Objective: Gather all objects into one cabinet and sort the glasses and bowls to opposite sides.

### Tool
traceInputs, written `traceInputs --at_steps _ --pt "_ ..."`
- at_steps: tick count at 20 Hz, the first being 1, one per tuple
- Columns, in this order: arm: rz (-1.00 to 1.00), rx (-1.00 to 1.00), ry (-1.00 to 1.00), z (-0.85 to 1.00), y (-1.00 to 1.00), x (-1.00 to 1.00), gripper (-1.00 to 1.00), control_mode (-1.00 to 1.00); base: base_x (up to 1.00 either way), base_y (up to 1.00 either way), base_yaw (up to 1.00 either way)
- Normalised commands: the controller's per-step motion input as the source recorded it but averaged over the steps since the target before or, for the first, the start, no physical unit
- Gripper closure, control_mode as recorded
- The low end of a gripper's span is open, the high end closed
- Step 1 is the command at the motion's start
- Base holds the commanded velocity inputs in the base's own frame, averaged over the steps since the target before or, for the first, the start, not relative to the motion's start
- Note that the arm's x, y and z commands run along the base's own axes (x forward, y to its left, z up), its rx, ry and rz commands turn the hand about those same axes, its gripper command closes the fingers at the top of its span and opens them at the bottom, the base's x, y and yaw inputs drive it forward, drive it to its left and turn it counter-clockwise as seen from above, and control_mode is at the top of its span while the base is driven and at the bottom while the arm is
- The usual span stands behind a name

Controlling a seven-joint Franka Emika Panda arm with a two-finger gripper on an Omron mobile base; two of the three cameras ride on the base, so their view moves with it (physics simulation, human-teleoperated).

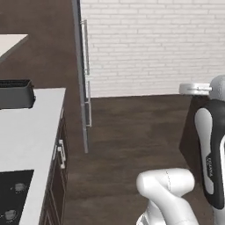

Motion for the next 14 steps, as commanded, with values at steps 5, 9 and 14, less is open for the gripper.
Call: traceInputs --at_steps 5,9,14 --pt "0.00 0.00 0.00 0.00 0.00 0.00 -1.00 1.00 0.17 -0.27 0.53" --pt "0.00 0.00 0.00 0.00 0.00 0.00 -1.00 1.00 0.46 -0.47 0.33" --pt "0.00 0.00 0.00 0.00 0.00 0.00 -1.00 1.00 0.50 -0.46 0.35"
